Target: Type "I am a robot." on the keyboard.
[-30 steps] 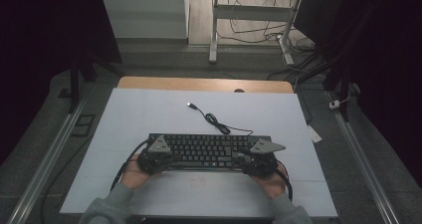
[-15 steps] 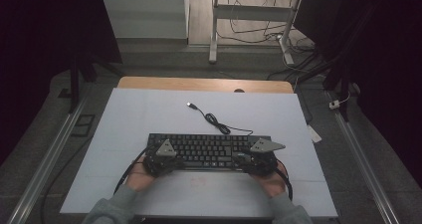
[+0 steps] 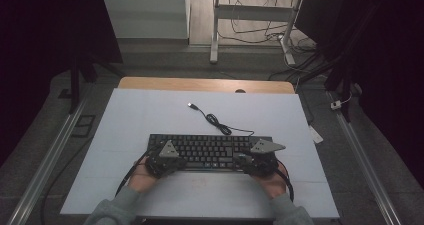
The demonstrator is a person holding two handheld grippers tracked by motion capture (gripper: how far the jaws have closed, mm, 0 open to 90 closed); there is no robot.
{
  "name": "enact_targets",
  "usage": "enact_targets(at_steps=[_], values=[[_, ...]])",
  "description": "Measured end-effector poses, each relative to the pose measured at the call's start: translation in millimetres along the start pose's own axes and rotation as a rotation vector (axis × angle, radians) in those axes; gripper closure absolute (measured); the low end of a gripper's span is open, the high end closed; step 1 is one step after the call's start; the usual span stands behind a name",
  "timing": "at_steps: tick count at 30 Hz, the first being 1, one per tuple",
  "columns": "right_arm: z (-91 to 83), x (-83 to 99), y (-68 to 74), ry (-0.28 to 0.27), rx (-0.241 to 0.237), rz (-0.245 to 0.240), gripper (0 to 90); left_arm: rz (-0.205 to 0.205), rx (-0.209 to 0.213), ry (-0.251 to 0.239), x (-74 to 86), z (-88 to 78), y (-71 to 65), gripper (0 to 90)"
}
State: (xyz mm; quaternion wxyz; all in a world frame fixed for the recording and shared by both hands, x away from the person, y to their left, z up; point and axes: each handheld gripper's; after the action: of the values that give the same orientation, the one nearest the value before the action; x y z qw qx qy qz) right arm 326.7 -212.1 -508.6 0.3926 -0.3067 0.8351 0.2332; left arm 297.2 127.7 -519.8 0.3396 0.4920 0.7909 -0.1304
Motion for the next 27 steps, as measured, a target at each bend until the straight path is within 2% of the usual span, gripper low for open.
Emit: enact_targets(at_steps=[4,5,10,13,18,22,26,27], values=[[-0.1,-0.1,0.3,0.003,0.006,-0.004,49.5,0.004,-0.001,0.005,0.3,0.8,-0.2,89.0],[-0.1,-0.1,0.2,0.004,0.006,-0.004,49.5,0.011,-0.004,0.019,0.4,2.1,-0.5,89.1],[-0.1,-0.2,0.5,0.004,0.006,-0.005,49.5,0.015,-0.006,0.01,0.7,1.4,-0.8,89.1],[-0.3,-0.2,0.6,0.002,0.004,-0.003,49.5,0.009,-0.017,-0.02,0.0,-3.2,-1.1,89.1],[-0.2,-0.1,-1.0,0.001,0.006,-0.003,49.5,-0.036,-0.04,-0.081,-0.2,-14.9,3.1,89.0],[0.1,0.0,-0.7,0.001,0.005,-0.005,49.5,-0.066,-0.058,-0.103,1.7,-22.6,6.2,88.9],[0.2,-0.1,-0.1,0.008,0.007,-0.011,49.4,-0.092,-0.078,-0.112,4.2,-27.9,9.6,73.6],[0.2,-0.1,-0.1,0.008,0.007,-0.011,49.4,-0.101,-0.087,-0.116,5.0,-29.3,10.5,73.6]])
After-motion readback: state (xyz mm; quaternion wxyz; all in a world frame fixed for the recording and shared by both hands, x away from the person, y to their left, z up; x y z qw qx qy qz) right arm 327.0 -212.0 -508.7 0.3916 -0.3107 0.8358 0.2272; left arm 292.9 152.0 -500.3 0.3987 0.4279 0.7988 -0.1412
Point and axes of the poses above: each handheld gripper's, and its own axes: z roughly forward along the jaws, x roughly out of its underside, y roughly to its left, and after that the axes turned 12 degrees about z, right-handed
